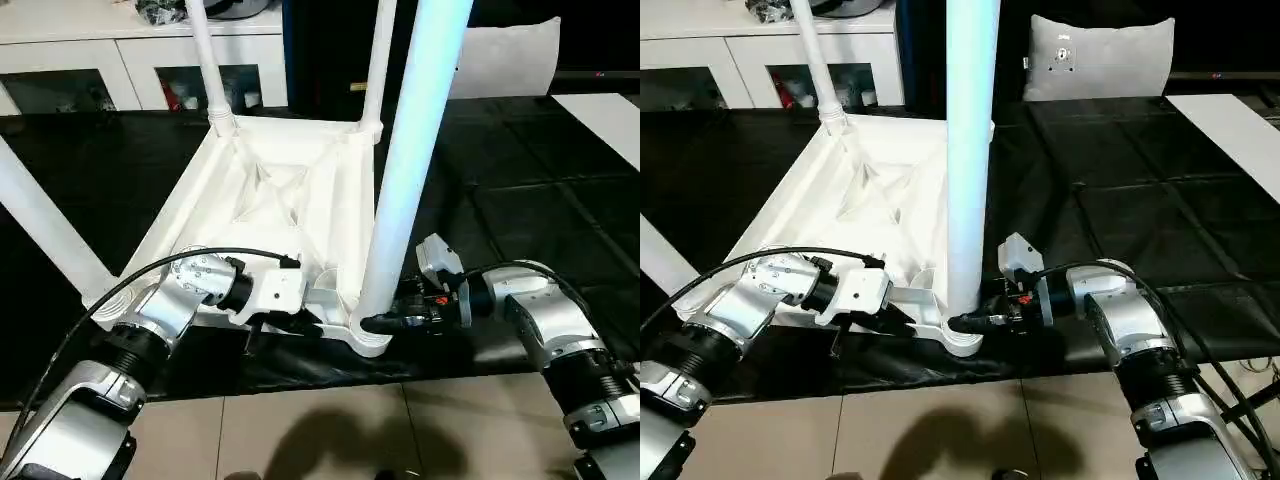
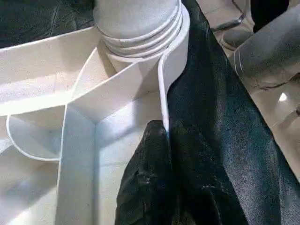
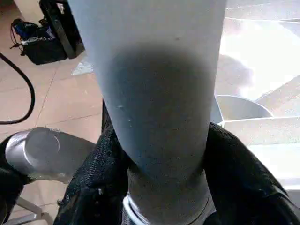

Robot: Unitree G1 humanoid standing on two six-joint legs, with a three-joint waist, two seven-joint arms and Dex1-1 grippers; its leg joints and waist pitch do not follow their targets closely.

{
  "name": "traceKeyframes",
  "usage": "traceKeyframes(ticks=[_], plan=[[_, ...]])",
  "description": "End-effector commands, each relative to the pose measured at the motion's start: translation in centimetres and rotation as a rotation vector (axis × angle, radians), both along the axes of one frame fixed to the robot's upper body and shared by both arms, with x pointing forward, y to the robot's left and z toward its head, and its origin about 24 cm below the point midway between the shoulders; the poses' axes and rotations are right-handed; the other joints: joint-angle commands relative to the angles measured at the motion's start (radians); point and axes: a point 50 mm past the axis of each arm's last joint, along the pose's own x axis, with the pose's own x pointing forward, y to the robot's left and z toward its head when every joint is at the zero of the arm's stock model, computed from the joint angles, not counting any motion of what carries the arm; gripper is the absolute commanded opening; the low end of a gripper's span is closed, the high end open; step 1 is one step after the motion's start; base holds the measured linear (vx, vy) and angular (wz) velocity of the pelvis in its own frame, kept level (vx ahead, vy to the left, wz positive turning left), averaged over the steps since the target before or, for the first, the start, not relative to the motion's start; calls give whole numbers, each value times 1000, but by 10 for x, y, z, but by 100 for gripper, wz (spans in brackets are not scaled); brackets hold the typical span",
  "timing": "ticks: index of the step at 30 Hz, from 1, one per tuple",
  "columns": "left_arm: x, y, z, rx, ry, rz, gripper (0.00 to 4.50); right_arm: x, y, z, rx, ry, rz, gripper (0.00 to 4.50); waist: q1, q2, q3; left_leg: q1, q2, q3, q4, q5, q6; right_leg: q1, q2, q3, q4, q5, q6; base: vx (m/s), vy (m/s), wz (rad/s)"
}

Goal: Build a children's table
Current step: Rotate leg to tighten

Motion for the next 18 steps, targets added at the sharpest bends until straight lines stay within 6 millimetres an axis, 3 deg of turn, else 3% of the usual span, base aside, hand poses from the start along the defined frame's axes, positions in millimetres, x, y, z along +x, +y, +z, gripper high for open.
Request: traceKeyframes(ticks=[1,4,6,7,8,10,11,12,13,14,15,16,17,18], plan=[[-10,-7,-14,18,90,-5,0,-2,6,2,54,11,-30,197,-4,-7,-78,-18,1,31,-70,-48,94,91,-23,57,-47,-252,-156,0,0,0],[-7,-10,-14,-23,115,118,0,-1,12,-6,24,16,-151,197,-10,-4,-74,-19,0,31,-74,-54,80,92,-22,57,-49,-271,-147,0,0,0],[-6,-16,-12,-65,133,207,0,6,20,-11,29,17,-292,197,-18,-7,-63,-17,-7,34,-80,-131,53,91,-20,50,-69,-411,-98,0,0,0],[-6,-18,-12,-81,142,233,0,9,23,-12,34,20,-343,197,-31,-10,-55,-12,-17,36,-77,-193,34,87,-18,39,-89,-538,-44,0,0,0],[-6,-20,-11,-91,147,243,0,11,24,-13,38,21,-368,197,-47,-8,-55,-2,-23,35,-72,-227,24,80,-18,29,-104,-615,-6,0,0,0],[-4,-30,-9,-126,143,311,0,18,33,-15,40,28,-474,197,-75,-5,-53,-8,-28,30,-67,-261,28,81,-12,9,-123,-658,40,-26,2,-4],[-2,-36,-7,-144,134,353,0,24,38,-17,39,33,-539,197,-94,2,-52,-1,-27,28,-62,-289,29,78,-10,-8,-137,-671,57,0,0,0],[1,-45,-5,-160,122,408,0,31,45,-19,35,41,-635,197,-109,4,-52,0,-26,25,-61,-306,33,80,-10,-21,-144,-669,63,0,0,0],[4,-51,-4,-170,107,453,0,36,51,-21,29,42,-717,197,-138,8,-50,-14,-19,13,-64,-347,28,97,-5,-45,-152,-663,89,0,0,0],[6,-56,-2,-175,96,491,0,40,55,-22,22,42,-779,197,-144,23,-48,-10,-7,5,-69,-381,28,104,-9,-52,-154,-651,89,0,0,0],[6,-58,-2,-176,93,500,0,41,56,-22,20,41,-795,197,-168,36,-40,-27,43,-25,-110,-500,38,141,-15,-45,-101,-536,65,0,0,0],[13,-66,1,-185,54,572,0,48,61,-25,-2,59,-912,197,-152,46,-35,-33,100,-54,-163,-633,41,159,-27,32,29,-292,-13,-29,-50,-9],[16,-71,3,-191,33,611,0,51,64,-25,9,67,-953,197,-154,28,-30,-15,102,-50,-175,-670,37,140,-26,53,31,-235,-38,-29,-50,-9],[19,-73,4,-195,20,634,0,53,66,-25,19,72,-977,197,-162,-8,-25,49,4,0,-97,-645,25,73,-1,17,-106,-567,10,0,0,0]])
